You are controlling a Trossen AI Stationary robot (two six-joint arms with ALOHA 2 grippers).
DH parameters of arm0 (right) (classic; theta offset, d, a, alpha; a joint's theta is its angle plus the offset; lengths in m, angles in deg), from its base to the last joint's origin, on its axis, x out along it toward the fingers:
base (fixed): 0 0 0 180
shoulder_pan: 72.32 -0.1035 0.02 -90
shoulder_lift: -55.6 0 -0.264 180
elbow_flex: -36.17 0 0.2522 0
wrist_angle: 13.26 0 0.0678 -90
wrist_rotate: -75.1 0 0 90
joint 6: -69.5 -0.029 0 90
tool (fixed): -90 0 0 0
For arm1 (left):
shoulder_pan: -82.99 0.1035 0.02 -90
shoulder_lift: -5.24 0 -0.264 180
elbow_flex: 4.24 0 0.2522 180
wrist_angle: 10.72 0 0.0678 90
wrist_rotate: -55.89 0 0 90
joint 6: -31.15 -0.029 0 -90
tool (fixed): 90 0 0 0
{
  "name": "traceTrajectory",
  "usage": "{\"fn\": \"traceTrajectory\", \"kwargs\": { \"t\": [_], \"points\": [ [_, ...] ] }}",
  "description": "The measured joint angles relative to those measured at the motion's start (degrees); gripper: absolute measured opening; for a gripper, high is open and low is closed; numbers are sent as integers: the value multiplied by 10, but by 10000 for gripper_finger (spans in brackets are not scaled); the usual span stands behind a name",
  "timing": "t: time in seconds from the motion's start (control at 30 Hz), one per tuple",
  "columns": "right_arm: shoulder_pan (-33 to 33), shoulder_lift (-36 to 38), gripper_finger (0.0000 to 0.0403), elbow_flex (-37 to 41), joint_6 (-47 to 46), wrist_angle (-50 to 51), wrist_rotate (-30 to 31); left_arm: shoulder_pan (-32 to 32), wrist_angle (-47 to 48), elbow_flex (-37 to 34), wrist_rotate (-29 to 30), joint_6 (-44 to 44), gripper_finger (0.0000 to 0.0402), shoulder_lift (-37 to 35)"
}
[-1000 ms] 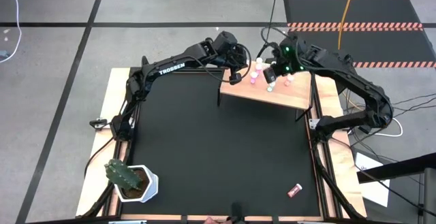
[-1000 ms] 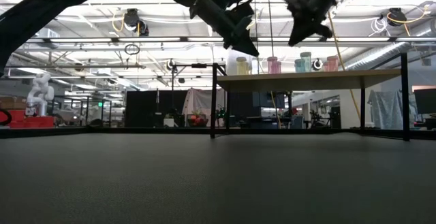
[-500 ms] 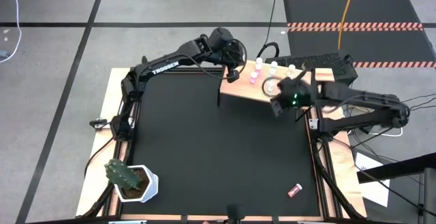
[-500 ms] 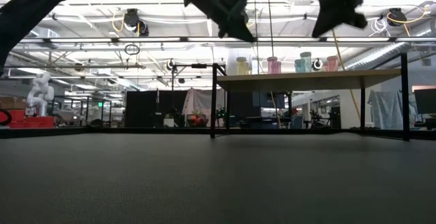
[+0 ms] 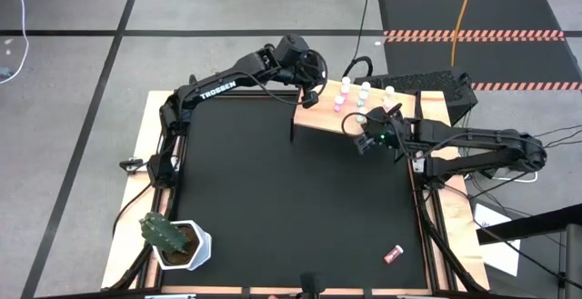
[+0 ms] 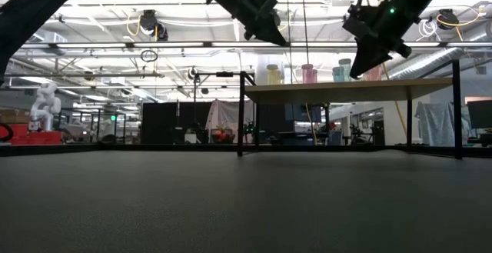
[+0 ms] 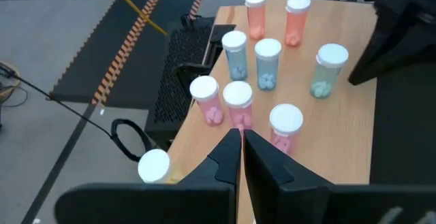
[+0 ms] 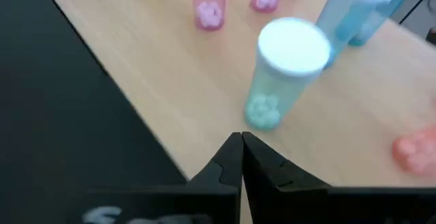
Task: Pick and place medicine bottles onto shelf by color
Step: Adjust the pill bottles on the shelf
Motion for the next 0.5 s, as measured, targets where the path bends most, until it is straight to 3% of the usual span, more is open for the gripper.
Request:
{"fn": "traceTrajectory", "kwargs": {
  "t": [0.5],
  "points": [
    [97,-8,0,0,123,-50,-49,4,-1,0,1,-19,21,1]
  ]
}}
